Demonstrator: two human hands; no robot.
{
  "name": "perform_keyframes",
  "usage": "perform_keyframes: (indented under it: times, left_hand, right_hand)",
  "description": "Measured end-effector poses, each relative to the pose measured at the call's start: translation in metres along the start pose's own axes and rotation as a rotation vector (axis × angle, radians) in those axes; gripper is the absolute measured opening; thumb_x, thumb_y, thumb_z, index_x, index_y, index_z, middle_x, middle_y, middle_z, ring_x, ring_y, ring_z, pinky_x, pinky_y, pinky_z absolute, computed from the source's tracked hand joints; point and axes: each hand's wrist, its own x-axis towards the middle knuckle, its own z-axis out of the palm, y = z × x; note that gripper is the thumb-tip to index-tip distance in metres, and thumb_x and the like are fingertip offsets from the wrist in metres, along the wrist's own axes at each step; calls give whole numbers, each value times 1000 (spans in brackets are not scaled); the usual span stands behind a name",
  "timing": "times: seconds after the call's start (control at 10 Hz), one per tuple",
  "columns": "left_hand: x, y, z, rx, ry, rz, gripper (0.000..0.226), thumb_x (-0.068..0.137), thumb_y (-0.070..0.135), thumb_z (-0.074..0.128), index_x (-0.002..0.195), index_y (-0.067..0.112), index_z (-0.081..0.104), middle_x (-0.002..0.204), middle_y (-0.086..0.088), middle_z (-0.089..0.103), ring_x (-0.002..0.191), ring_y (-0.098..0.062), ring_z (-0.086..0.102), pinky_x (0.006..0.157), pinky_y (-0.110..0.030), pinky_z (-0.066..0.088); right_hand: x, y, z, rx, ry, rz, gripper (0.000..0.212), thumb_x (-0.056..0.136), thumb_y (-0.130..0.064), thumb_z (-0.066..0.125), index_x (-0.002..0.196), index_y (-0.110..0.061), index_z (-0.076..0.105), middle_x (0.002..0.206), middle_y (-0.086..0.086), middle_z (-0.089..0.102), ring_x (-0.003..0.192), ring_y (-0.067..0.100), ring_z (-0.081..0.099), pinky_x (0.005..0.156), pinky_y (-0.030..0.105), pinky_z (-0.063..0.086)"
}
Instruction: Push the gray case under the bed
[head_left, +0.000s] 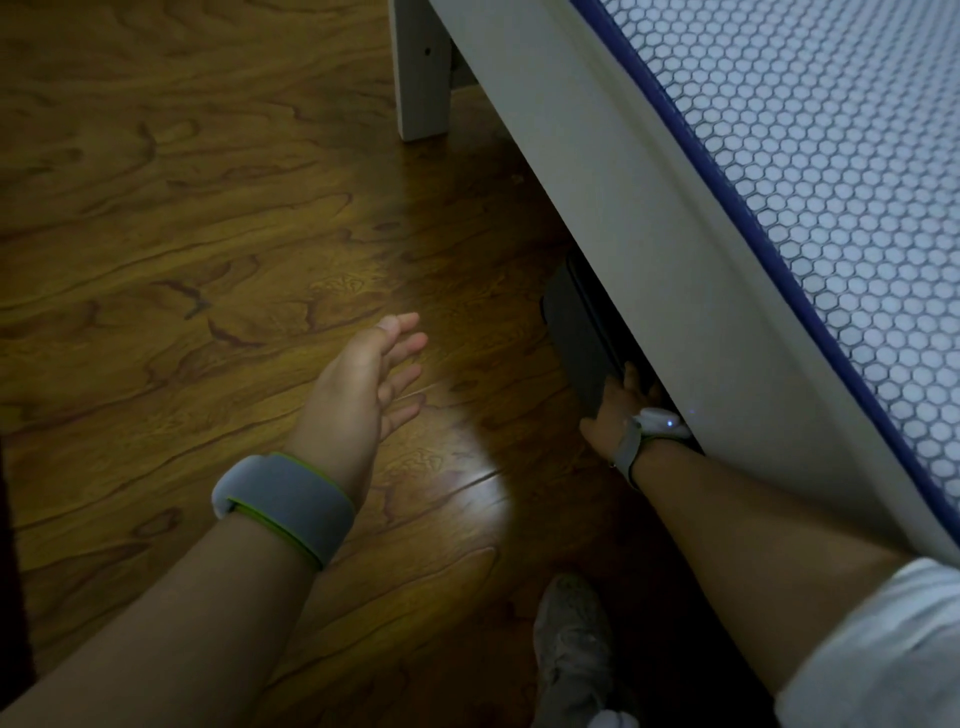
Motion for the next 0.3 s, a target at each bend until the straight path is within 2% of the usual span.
perform_keyframes:
  times: [0.1, 0.2, 0.3]
  left_hand:
    - [-4, 4, -6, -10, 24, 3, 50, 76, 55, 45, 118, 34, 64, 131, 5, 65, 123, -17, 56, 93, -40, 47]
    - [-12, 8, -15, 4, 32, 15, 52, 76, 56, 45, 119, 34, 64, 131, 6, 65, 124, -16, 56, 101, -45, 44]
    - [-19, 13, -26, -27, 59, 28, 53, 76, 57, 45, 121, 35, 63, 132, 6, 64, 125, -17, 55, 104, -46, 42]
  right_hand:
    - [0, -5, 0, 27, -19, -32, 81, 88, -44, 59, 157, -16, 25, 170, 10, 4, 148, 46, 19, 115, 54, 32]
    - [-6, -18, 0, 84, -13, -80, 84, 91, -48, 56, 160, -18, 18, 169, 11, 8, 147, 45, 20, 116, 55, 29]
    - [-8, -33, 0, 145, 1, -169, 81, 95, -50, 56, 159, -15, 21, 167, 13, 17, 147, 43, 25, 116, 53, 30]
